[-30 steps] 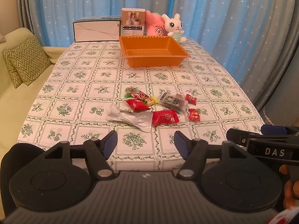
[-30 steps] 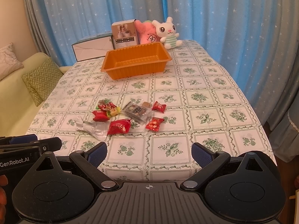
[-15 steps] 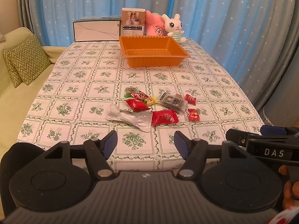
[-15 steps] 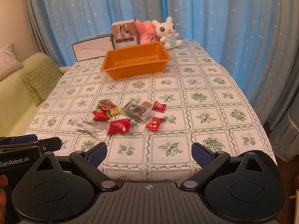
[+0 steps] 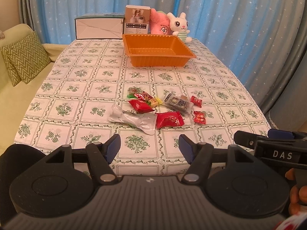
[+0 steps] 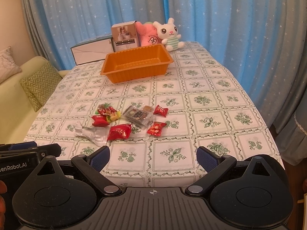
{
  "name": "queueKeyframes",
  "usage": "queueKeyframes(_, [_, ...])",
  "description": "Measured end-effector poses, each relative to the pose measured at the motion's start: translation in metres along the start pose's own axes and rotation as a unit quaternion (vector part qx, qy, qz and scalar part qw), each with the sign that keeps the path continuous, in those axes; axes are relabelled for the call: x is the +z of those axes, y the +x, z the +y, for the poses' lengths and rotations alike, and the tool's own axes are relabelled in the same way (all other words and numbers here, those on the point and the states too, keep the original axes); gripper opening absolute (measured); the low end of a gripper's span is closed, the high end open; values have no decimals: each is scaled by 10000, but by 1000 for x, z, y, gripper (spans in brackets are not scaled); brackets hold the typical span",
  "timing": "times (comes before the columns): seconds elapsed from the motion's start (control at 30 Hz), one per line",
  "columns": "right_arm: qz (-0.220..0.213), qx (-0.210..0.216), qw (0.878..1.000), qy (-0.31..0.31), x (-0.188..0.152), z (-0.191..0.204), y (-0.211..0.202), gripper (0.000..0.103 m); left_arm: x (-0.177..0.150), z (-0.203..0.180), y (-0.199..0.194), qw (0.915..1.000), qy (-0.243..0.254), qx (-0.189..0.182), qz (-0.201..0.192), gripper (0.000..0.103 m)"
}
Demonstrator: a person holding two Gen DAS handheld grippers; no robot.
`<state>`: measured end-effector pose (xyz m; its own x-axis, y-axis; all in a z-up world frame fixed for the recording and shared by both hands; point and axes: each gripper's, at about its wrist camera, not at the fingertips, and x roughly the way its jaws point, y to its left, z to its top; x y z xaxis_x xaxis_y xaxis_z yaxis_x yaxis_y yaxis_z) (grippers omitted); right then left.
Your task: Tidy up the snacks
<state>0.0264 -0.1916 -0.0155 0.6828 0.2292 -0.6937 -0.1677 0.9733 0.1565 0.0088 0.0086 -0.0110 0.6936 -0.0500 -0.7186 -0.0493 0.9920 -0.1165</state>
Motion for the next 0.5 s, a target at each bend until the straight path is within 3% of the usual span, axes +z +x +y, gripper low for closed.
queueKeyframes(0.5, [75, 40, 9998, 173, 13, -6, 64, 97, 17, 48, 81, 9932, -1044, -87, 502, 62])
